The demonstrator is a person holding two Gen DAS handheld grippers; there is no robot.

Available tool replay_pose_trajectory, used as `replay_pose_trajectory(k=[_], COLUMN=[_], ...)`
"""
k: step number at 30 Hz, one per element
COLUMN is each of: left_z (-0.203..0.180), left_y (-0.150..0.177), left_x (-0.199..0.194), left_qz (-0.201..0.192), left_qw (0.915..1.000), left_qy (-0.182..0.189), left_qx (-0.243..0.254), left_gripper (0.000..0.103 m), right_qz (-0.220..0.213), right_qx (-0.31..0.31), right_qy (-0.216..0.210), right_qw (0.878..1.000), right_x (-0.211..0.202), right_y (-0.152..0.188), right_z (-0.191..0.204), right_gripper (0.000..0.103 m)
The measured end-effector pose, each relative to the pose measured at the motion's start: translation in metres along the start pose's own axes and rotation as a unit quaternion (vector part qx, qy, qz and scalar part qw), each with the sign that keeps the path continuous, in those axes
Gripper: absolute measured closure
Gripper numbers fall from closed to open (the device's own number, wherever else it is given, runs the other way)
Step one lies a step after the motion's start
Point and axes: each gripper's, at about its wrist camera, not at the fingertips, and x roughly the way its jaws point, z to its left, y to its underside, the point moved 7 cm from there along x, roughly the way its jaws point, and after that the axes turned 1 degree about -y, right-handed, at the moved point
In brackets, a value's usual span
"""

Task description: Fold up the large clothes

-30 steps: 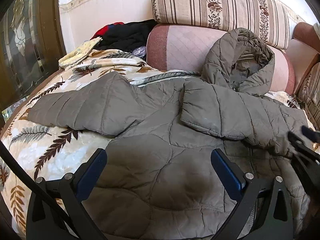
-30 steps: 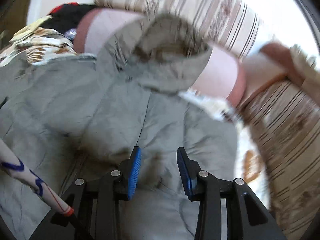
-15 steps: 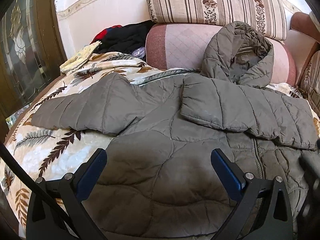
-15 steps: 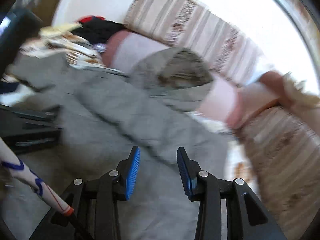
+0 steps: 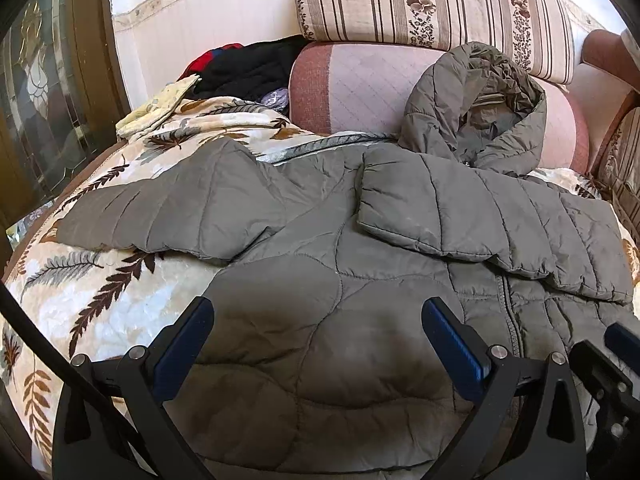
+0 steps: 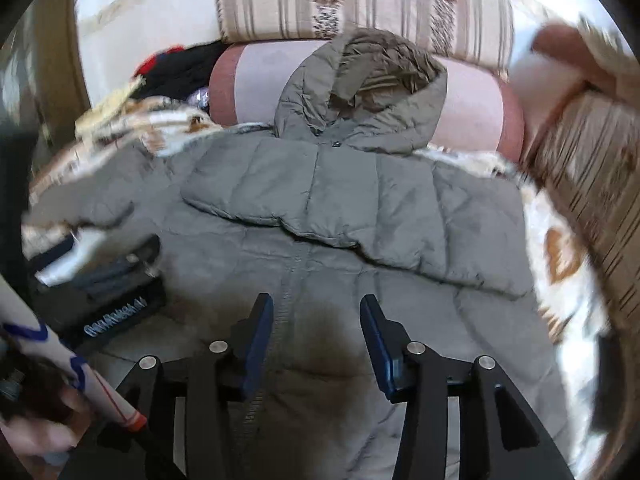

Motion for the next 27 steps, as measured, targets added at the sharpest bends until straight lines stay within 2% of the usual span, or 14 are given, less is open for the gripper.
replay_pose_trajectory(k=[3, 10, 16, 27], left_z=[0.000, -0.007, -0.007, -0.007], left_y=[0.001, 0.002, 0.002, 0.003], left_x=[-0.001, -0.003, -0.003, -0.002], left_qz=[-0.001, 0.001, 0.000, 0.001], left_qw=[1.0000, 0.9999, 1.0000, 1.0000], left_qy=[0.007, 0.013, 0.005, 0.001], left_qx=[-0.004, -0.005, -0.001, 0.002], left_gripper=[0.000, 0.000, 0.000, 0.000], right_qz=[0.015, 0.013, -0.007, -0.022], right_qx=[0.049, 0.072, 0.054, 0.048], right_qy=[-0.068, -0.119, -0.091, -0.077], right_qw=[0.996, 0.990, 0.994, 0.996], right_x=[-0.004, -0.015, -0.025, -0.032], right_y=[0.003, 0.007, 0.005, 0.001], right_z=[0.004, 0.014, 0.014, 0.010], right_gripper=[0.054, 0.048, 0.048, 0.047])
